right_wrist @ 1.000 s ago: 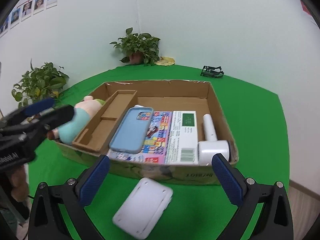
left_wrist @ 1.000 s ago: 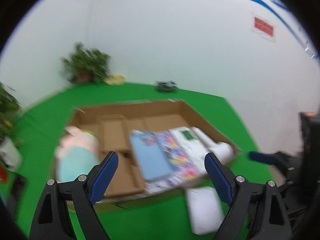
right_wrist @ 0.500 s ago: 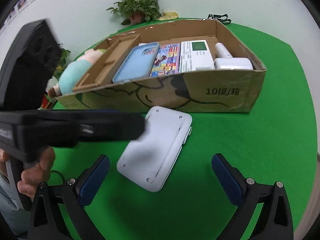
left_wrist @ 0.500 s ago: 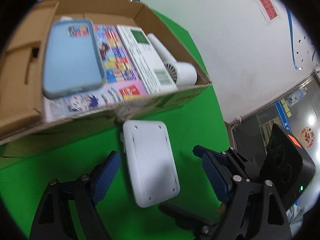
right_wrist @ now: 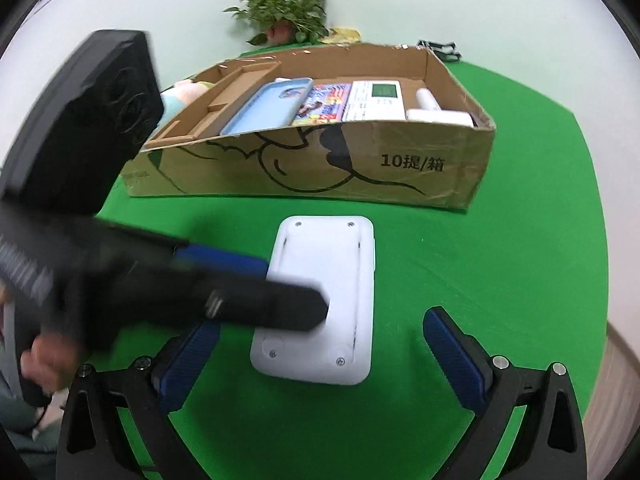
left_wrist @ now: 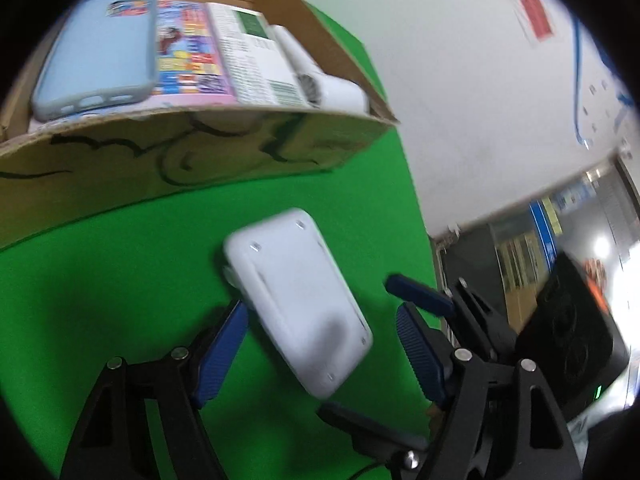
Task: Organize objects
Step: 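Move both grippers to the white rectangular case and grasp its edge, then lift the white case and lower it into the box beside the phone case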
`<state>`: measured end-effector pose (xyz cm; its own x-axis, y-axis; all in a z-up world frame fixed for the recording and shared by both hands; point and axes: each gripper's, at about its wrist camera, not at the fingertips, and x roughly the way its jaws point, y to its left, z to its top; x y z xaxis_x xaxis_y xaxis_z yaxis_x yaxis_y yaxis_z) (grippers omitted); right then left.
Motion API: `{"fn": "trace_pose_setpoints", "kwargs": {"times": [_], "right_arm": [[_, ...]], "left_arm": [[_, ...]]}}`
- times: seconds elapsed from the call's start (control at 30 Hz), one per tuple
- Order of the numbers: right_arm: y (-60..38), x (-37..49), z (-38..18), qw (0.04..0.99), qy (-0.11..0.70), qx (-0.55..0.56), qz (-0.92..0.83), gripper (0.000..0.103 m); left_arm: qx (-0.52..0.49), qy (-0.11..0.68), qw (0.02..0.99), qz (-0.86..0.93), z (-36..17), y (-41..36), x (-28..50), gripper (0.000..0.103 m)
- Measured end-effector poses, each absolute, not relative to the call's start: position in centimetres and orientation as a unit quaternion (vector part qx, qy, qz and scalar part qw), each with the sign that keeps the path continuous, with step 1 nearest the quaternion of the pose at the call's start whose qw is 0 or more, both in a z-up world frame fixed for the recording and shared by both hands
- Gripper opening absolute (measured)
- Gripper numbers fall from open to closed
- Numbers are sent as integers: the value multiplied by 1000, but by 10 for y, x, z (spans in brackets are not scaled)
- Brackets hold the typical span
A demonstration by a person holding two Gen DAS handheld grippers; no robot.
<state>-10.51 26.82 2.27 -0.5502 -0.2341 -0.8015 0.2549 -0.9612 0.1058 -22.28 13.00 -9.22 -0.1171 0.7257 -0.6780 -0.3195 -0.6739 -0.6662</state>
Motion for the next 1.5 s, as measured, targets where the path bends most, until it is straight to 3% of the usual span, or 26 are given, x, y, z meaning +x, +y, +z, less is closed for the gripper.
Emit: {"fn": "trace_pose_setpoints", "kwargs": {"times": [0.1,0.33,0.4,0.57,0.73,0.97,1.13,1.27,1.5], "right_arm": [[266,-111,19,138,20,453,-880,102],[261,-130,1,134,7,474,-870,99],[258,-125,-1,144,9,482,-864,95],[252,-89,3,179,19,482,-858,96],[258,-86,10,151,25,468,-870,94],[250,-99,4,118,55,475,-870,74],[246,-99,3,99,54,476,-872,70],[250,-97,9,92,39,466,-879,67],[250,-91,56,81,41,394,-915,64]], "left_arm": [[-569,-194,334,726,-98,126,-229,74],[-577,-201,337,717,-105,129,-229,48],[-579,-187,343,716,-107,132,-221,47],[-590,-189,359,699,-110,130,-201,45],[-588,-195,342,707,-111,132,-210,42],[-586,-171,332,719,-111,143,-208,32],[-578,-160,336,727,-107,142,-203,30],[-549,-159,352,741,-87,139,-203,20],[-464,-124,371,795,-22,147,-186,19]]}}
